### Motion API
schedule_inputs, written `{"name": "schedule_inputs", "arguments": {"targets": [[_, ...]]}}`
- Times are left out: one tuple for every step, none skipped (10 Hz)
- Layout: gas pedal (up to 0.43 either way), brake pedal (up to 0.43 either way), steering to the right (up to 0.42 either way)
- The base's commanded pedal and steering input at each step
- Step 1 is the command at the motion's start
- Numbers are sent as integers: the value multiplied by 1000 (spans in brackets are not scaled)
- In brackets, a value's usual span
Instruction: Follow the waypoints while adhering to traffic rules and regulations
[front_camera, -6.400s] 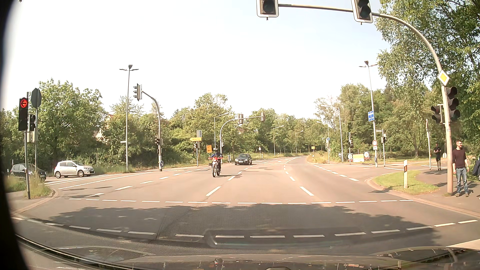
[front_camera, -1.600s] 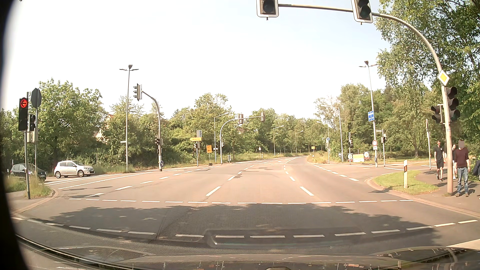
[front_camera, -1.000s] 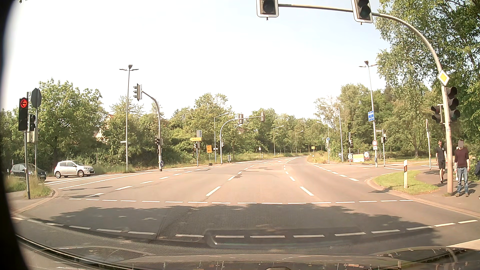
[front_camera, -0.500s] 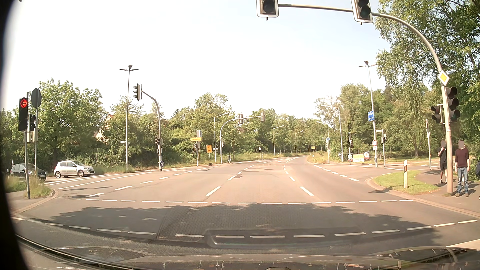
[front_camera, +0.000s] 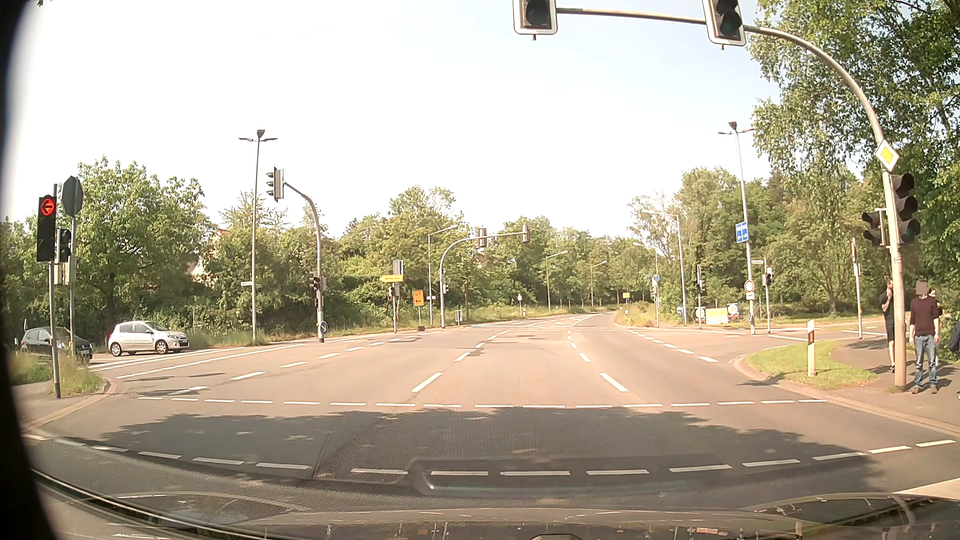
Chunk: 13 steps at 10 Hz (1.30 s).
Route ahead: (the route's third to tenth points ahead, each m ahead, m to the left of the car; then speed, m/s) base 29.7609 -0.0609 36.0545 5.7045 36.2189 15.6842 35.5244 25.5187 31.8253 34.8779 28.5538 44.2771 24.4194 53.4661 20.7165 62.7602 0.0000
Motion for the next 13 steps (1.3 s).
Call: {"name": "schedule_inputs", "arguments": {"targets": [[0, 232, -3], [0, 238, -3], [0, 238, -3], [0, 232, -3], [0, 232, -3], [0, 232, -3], [0, 238, -3], [0, 238, -3], [0, 238, -3], [0, 238, -3], [0, 232, -3], [0, 232, -3], [0, 238, -3]]}}
